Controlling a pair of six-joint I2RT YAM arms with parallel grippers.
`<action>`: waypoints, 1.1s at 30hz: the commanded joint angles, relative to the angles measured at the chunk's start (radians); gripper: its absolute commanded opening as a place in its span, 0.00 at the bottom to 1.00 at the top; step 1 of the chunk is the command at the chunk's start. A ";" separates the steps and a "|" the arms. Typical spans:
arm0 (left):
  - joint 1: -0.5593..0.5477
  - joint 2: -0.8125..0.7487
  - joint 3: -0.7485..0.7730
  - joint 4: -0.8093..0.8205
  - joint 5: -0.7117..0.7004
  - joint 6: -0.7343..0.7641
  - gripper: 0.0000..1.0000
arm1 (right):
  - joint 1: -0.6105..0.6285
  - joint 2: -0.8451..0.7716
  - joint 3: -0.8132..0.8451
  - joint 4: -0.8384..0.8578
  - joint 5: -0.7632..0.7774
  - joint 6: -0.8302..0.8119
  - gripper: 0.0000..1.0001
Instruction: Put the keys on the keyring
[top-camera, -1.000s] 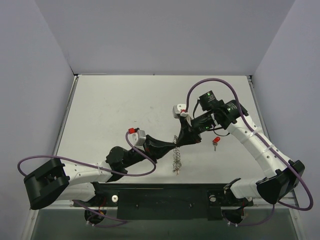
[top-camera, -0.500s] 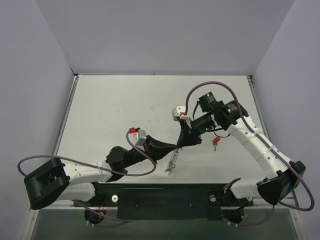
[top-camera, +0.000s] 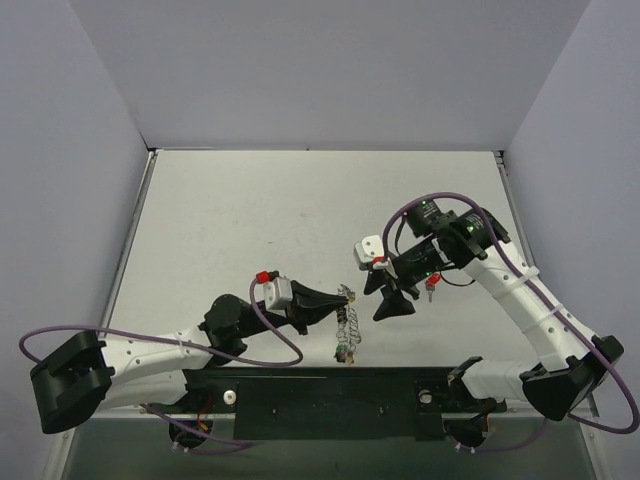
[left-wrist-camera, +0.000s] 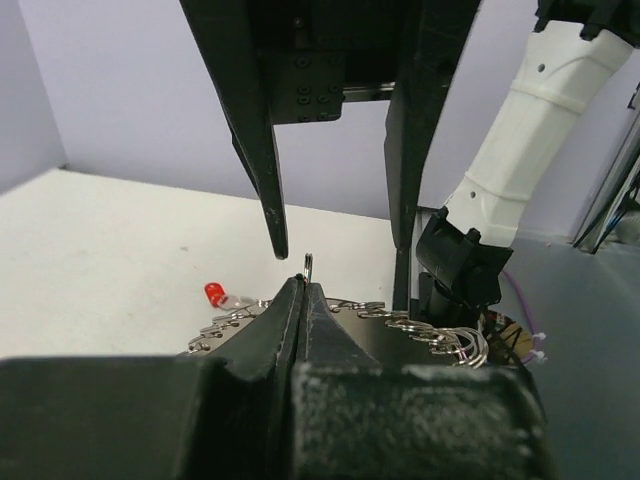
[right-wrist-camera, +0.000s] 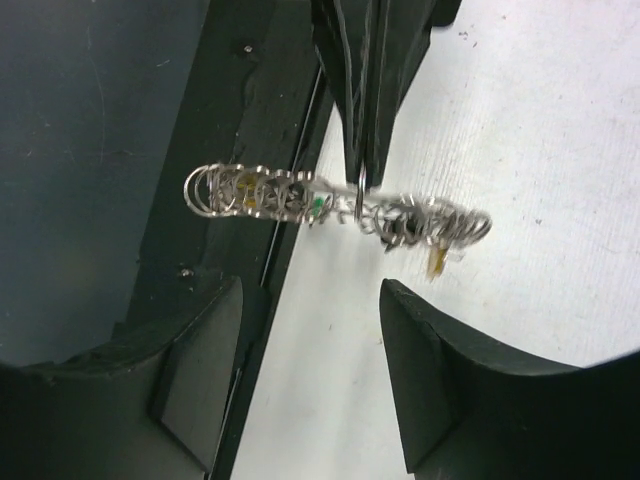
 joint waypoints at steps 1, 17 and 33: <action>0.003 -0.113 0.012 -0.055 0.063 0.233 0.00 | -0.045 -0.033 0.038 -0.173 -0.020 -0.154 0.53; 0.026 -0.110 0.029 -0.089 0.094 0.136 0.00 | 0.008 0.088 0.127 -0.368 -0.117 -0.424 0.46; 0.034 -0.058 -0.006 0.098 -0.018 -0.118 0.00 | 0.016 0.186 0.208 -0.193 -0.071 -0.159 0.33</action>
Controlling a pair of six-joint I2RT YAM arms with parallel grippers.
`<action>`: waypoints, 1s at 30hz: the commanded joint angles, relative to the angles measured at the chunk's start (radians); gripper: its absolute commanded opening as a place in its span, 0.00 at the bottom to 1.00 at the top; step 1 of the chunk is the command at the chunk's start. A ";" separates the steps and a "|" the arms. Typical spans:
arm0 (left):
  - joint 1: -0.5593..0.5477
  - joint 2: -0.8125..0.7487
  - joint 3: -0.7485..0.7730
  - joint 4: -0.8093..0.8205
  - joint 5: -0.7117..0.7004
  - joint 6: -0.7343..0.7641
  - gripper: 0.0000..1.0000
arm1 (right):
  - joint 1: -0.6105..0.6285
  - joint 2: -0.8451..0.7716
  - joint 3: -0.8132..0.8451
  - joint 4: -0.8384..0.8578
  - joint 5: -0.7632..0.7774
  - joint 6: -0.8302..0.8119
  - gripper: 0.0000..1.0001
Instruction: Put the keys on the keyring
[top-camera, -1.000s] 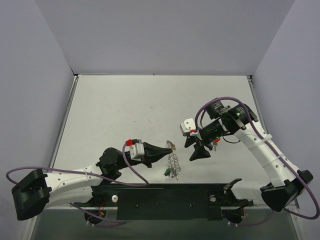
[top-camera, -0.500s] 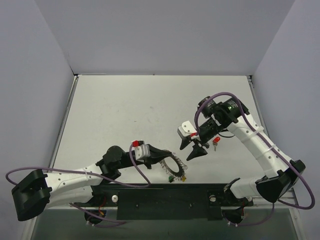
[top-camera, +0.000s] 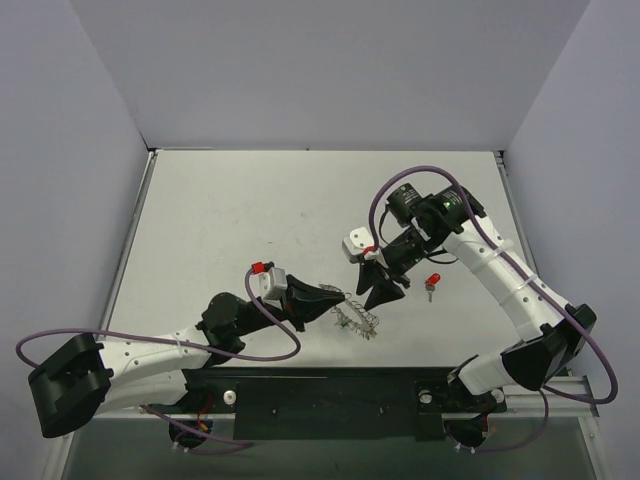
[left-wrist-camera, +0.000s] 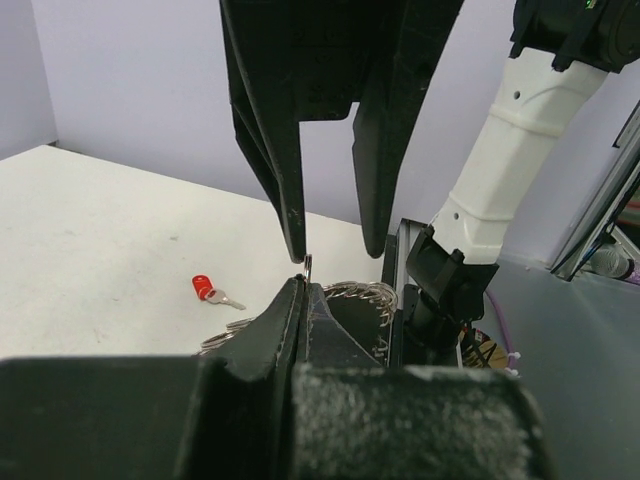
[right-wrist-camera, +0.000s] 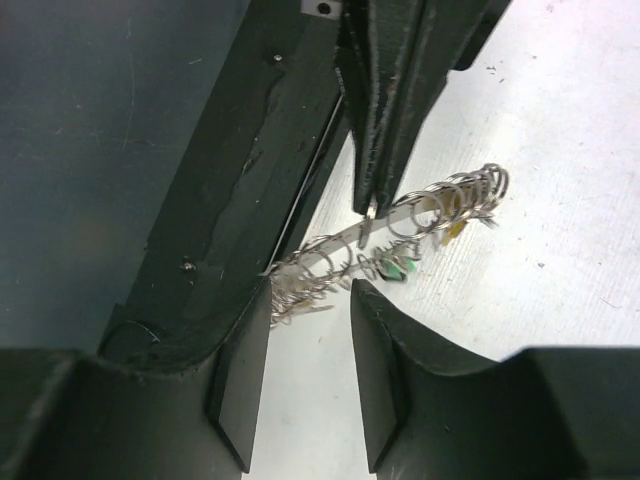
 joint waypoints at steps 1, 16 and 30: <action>0.002 -0.003 -0.001 0.142 -0.024 -0.062 0.00 | 0.011 0.031 0.066 0.008 -0.021 0.087 0.33; 0.001 0.015 -0.007 0.171 -0.043 -0.083 0.00 | 0.071 0.068 0.067 0.077 -0.012 0.189 0.11; 0.002 -0.006 -0.041 0.144 -0.093 -0.098 0.09 | 0.083 0.080 0.116 0.102 0.123 0.366 0.00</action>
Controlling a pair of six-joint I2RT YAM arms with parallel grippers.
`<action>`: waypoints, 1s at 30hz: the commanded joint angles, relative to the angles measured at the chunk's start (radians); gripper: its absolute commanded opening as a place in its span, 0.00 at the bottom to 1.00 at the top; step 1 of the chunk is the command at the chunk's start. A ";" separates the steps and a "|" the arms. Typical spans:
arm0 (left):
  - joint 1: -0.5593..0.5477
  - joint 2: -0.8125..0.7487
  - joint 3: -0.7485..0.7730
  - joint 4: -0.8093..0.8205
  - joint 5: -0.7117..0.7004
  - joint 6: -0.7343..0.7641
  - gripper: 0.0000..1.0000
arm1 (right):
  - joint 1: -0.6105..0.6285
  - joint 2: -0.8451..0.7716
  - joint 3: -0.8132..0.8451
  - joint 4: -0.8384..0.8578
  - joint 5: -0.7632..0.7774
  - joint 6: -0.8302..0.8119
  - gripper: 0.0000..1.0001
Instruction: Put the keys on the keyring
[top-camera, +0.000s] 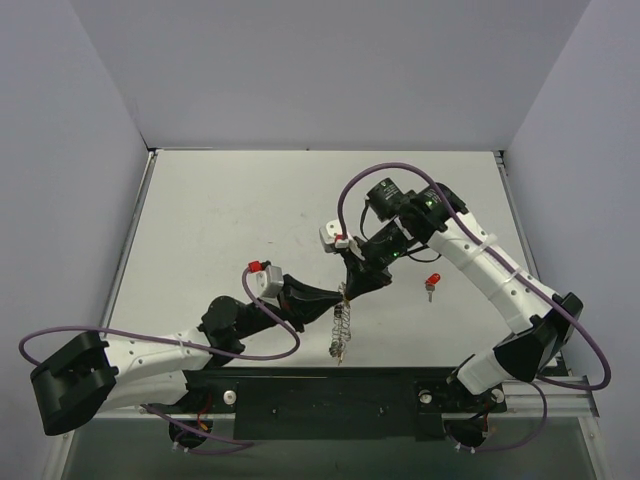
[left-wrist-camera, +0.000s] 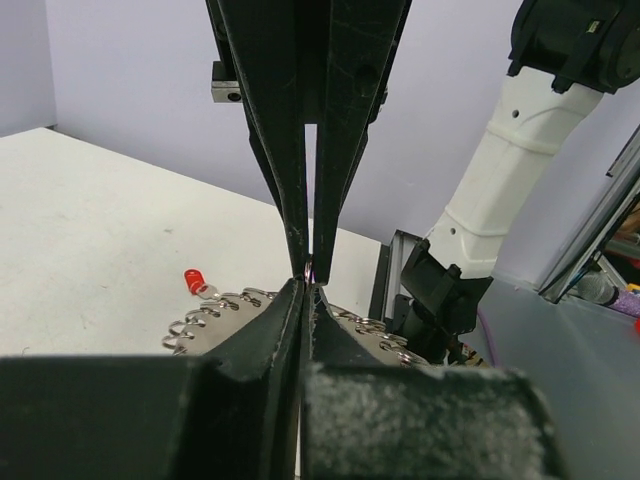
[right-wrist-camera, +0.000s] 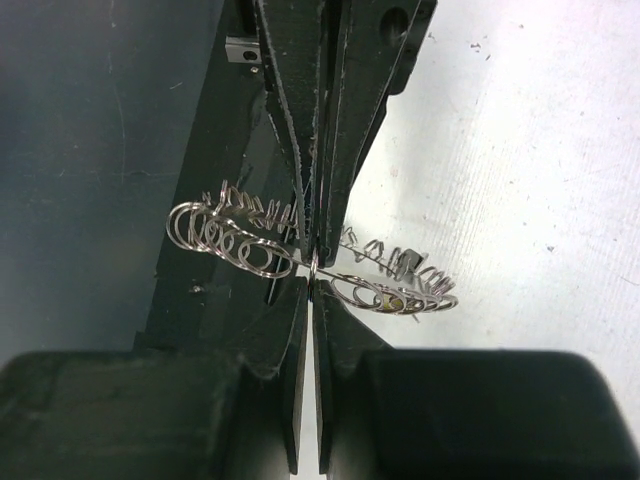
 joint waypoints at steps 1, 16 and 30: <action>0.002 -0.044 -0.006 0.054 -0.054 -0.019 0.17 | 0.009 0.020 0.060 -0.043 0.067 0.067 0.00; -0.010 -0.201 0.147 -0.555 -0.057 0.262 0.54 | 0.052 0.130 0.235 -0.394 0.372 0.041 0.00; -0.033 0.022 0.207 -0.328 -0.129 0.372 0.46 | 0.069 0.140 0.224 -0.392 0.393 0.067 0.00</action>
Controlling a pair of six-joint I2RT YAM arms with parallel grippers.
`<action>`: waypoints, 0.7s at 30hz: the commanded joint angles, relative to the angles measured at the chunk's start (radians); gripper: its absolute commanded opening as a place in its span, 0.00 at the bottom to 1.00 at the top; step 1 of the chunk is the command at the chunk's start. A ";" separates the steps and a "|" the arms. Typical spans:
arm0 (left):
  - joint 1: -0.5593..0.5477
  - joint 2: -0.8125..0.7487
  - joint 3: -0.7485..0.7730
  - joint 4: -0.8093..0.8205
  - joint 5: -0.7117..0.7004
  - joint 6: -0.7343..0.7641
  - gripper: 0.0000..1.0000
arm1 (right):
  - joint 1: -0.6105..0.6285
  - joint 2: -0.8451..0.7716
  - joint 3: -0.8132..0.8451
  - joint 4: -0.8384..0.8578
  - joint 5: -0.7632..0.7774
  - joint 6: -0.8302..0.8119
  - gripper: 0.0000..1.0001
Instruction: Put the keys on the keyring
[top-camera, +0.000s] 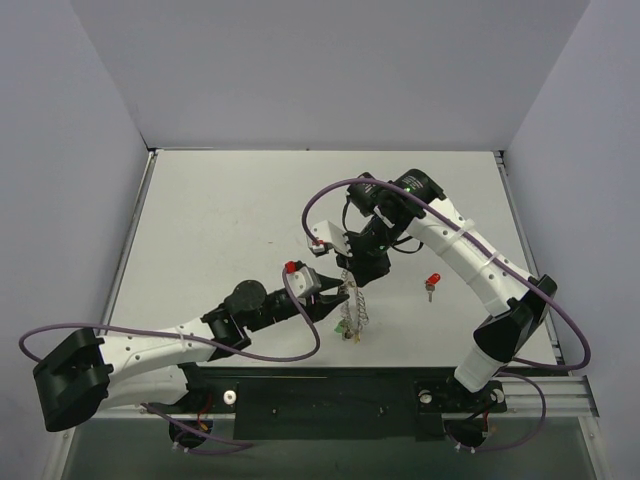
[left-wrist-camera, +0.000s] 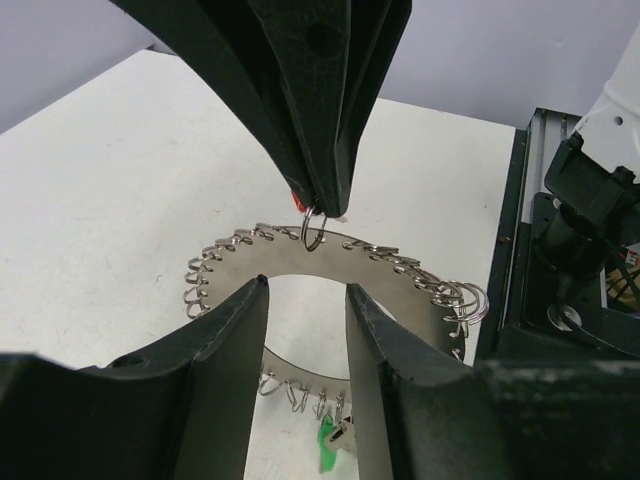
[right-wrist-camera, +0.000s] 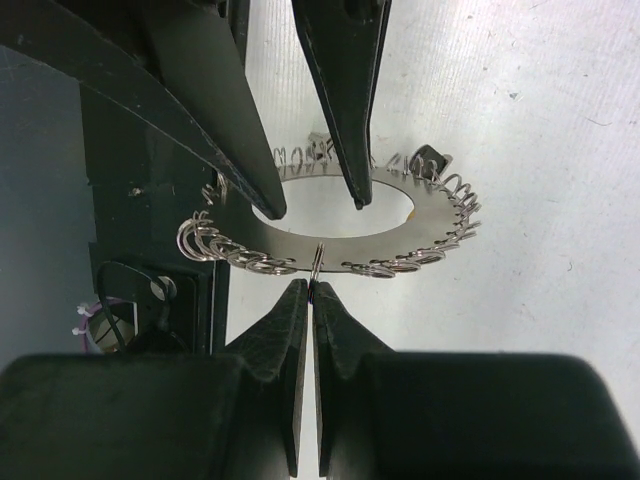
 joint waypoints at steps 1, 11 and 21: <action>-0.006 0.018 0.052 0.135 -0.018 0.036 0.45 | 0.007 -0.012 0.021 -0.241 -0.003 0.012 0.00; -0.006 0.070 0.060 0.210 0.014 0.020 0.38 | 0.009 -0.005 0.027 -0.248 -0.015 0.007 0.00; -0.006 0.108 0.080 0.230 0.045 0.016 0.27 | 0.010 0.000 0.024 -0.252 -0.021 0.001 0.00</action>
